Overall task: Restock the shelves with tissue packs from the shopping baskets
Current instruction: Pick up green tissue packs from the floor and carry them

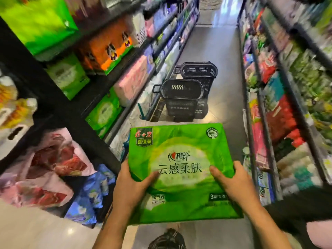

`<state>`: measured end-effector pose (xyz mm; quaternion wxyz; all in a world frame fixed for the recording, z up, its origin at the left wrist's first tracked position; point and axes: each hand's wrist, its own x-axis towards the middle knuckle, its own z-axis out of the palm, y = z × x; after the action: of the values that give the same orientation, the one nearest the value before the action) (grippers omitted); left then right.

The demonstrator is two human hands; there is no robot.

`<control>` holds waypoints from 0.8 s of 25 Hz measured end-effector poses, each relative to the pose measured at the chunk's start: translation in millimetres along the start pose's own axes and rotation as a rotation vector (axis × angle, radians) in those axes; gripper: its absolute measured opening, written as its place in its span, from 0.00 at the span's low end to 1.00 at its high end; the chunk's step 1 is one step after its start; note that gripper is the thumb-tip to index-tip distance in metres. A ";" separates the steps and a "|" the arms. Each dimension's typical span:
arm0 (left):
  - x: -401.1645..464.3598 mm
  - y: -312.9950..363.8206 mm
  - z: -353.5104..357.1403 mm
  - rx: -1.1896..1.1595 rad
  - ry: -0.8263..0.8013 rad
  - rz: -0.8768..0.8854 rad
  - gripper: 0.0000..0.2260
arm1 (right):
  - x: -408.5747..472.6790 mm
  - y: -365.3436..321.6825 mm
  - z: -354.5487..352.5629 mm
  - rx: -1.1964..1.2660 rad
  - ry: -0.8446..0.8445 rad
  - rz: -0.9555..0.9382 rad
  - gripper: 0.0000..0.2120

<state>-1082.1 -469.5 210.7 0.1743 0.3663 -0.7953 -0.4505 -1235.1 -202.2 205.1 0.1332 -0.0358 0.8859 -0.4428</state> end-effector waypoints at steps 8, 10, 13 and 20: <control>219.7 32.3 -7.2 0.013 0.047 -0.040 0.32 | 189.8 -130.5 69.6 -0.013 -0.086 -0.114 0.24; 253.0 29.2 -12.3 -0.006 0.101 -0.085 0.31 | 233.8 -157.6 92.1 -0.016 -0.149 -0.162 0.26; 290.0 15.4 -13.8 -0.037 0.222 -0.220 0.37 | 302.2 -188.6 133.4 -0.044 -0.268 -0.226 0.29; 385.7 6.9 -9.3 -0.064 0.507 -0.482 0.39 | 444.4 -264.1 245.3 -0.078 -0.528 -0.392 0.30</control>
<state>-1338.2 -758.0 201.2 0.2664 0.6380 -0.6029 -0.3980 -1611.3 -632.9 183.7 0.2688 -0.3242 0.8133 -0.4014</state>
